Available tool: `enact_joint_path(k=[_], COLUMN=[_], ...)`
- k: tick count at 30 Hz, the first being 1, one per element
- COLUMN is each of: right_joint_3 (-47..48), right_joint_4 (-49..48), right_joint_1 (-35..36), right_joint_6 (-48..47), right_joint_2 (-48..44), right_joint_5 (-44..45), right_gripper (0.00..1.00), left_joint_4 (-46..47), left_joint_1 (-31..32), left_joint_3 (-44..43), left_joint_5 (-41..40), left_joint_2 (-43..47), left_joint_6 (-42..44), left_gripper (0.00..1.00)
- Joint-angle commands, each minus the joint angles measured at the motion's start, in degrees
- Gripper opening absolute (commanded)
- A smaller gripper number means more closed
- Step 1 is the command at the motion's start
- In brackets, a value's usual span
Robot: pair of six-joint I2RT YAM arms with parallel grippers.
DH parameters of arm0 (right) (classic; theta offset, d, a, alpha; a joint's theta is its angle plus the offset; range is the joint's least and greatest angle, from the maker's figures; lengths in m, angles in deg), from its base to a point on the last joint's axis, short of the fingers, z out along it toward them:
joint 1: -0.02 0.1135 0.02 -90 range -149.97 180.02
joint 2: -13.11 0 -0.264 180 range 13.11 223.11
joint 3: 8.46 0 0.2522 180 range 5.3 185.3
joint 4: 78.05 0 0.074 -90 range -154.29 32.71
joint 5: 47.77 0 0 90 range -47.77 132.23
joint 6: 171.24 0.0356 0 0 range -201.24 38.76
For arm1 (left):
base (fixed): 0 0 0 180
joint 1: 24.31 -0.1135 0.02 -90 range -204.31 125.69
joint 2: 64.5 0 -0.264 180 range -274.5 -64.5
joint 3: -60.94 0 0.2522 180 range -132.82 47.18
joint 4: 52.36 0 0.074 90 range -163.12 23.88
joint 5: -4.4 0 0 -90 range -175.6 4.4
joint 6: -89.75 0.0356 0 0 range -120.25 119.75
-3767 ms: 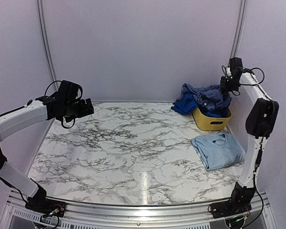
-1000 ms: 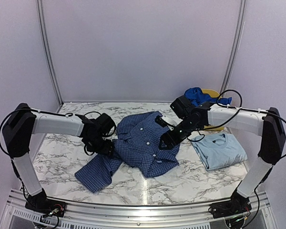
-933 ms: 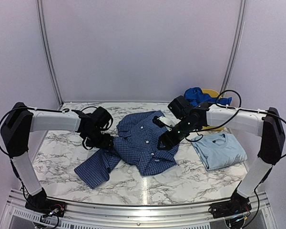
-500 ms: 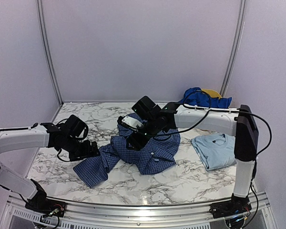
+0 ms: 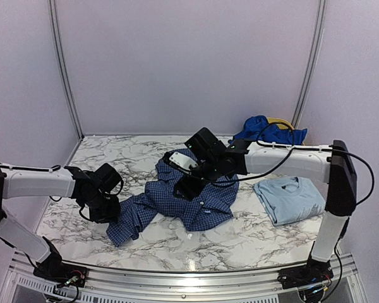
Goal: Fold and stack the mixed laundry pile
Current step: Pick up the crumpled shirt from the center of the board.
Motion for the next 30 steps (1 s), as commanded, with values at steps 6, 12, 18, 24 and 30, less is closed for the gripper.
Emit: enact_joint_path(k=[6, 12, 18, 24, 30], right_joint_3=[-11.6, -19.4, -26.1, -26.6, -29.6], right_joint_4=[-18.4, -29.6, -41.4, -48.3, -49.0], right_joint_1=[0.6, 4.8, 5.5, 5.5, 5.5], right_joint_6=[-1.8, -1.9, -2.0, -4.0, -4.5], right_joint_2=[-11.9, -15.1, -18.3, -19.0, -28.3], right_joint_5=[1.6, 8.1, 13.2, 20.8, 22.2], right_gripper=[0.80, 0.86, 0.92, 0.92, 0.87], left_joint_4=[1.3, 1.4, 1.4, 2.9, 5.6], left_joint_1=[-1.2, -1.2, -1.3, -1.3, -2.1], left_joint_3=[-31.3, -47.3, -59.6, -63.7, -64.5], left_joint_5=[6.5, 8.7, 12.0, 12.3, 15.1], left_joint_2=[1.5, -1.1, -3.9, -3.5, -2.5], left_joint_6=[7.7, 6.7, 4.9, 3.9, 7.1], left_gripper=[0.00, 0.00, 0.00, 0.00, 0.00])
